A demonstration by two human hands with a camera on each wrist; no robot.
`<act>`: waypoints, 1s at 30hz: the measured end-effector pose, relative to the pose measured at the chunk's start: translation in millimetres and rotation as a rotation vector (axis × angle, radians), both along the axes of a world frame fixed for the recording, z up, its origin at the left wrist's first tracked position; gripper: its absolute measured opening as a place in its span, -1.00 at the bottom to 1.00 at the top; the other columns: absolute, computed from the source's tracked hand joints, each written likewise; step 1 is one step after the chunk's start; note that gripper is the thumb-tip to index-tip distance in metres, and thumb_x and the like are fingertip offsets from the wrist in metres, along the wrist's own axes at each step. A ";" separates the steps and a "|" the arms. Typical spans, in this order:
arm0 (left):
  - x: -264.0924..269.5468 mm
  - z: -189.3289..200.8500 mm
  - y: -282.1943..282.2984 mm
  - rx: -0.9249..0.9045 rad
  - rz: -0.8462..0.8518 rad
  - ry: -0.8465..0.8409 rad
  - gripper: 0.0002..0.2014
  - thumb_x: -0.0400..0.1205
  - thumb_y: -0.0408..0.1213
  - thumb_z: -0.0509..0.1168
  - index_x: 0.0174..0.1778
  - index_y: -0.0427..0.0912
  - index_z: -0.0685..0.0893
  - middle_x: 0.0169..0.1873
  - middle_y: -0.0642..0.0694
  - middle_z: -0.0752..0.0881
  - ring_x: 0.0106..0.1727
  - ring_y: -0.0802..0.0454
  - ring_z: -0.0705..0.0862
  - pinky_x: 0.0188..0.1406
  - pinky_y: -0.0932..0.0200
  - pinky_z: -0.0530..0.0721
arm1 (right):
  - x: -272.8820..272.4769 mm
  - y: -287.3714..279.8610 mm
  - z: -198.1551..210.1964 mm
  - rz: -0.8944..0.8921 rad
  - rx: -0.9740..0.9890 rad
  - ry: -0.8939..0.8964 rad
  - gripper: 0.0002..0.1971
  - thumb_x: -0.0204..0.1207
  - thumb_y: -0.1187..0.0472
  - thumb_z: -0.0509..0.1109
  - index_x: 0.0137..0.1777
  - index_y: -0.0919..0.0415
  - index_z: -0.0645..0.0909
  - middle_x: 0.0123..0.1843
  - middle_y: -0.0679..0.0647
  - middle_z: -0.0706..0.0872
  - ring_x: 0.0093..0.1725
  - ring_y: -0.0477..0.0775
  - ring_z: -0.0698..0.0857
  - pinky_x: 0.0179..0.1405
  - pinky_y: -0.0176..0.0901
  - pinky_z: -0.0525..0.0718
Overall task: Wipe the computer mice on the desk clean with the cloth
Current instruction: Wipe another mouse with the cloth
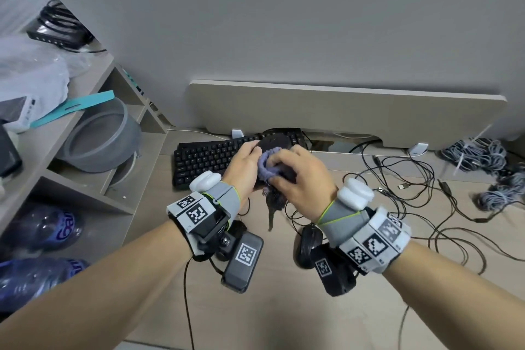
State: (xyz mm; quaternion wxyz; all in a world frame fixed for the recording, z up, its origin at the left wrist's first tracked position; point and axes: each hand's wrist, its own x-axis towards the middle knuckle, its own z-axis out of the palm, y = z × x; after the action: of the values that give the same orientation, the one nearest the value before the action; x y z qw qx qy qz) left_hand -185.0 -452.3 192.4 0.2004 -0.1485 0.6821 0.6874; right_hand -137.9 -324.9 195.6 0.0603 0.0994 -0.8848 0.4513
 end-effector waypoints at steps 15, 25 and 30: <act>4.9 -4.2 -1.8 -0.044 0.010 -0.001 -0.74 0.78 -0.29 0.09 0.37 0.03 0.43 0.27 -0.29 0.61 0.16 -0.22 0.67 0.11 -0.21 0.73 | 1.3 -5.4 -5.4 -0.007 0.099 0.038 -0.88 0.29 0.25 0.44 -0.16 0.16 0.67 -0.22 0.10 0.50 -0.27 0.06 0.50 -0.32 -0.15 0.42; 6.5 -4.7 -9.2 0.035 0.014 -0.090 -0.69 0.75 -0.29 0.19 0.42 -0.17 0.45 0.27 -0.36 0.64 0.25 -0.36 0.69 0.10 -0.45 0.70 | -0.1 -4.6 -8.1 -0.013 0.144 0.087 -0.87 0.31 0.25 0.42 -0.13 0.17 0.66 -0.19 0.11 0.51 -0.26 0.12 0.53 -0.34 -0.06 0.52; 3.6 -8.1 -16.5 -0.064 -0.050 -0.047 -0.86 0.73 -0.28 0.20 0.14 -0.20 0.61 0.17 -0.34 0.70 0.22 -0.33 0.70 0.12 -0.45 0.70 | 0.1 -4.0 -16.9 0.060 0.142 0.006 -0.86 0.29 0.23 0.41 -0.15 0.12 0.68 -0.21 0.05 0.49 -0.27 0.04 0.52 -0.31 -0.13 0.48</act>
State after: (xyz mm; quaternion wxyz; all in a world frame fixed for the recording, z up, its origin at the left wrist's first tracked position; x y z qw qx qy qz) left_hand -181.4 -468.8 184.3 0.2287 -0.1539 0.7024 0.6563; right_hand -137.8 -328.8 178.7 0.0423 0.1315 -0.9109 0.3889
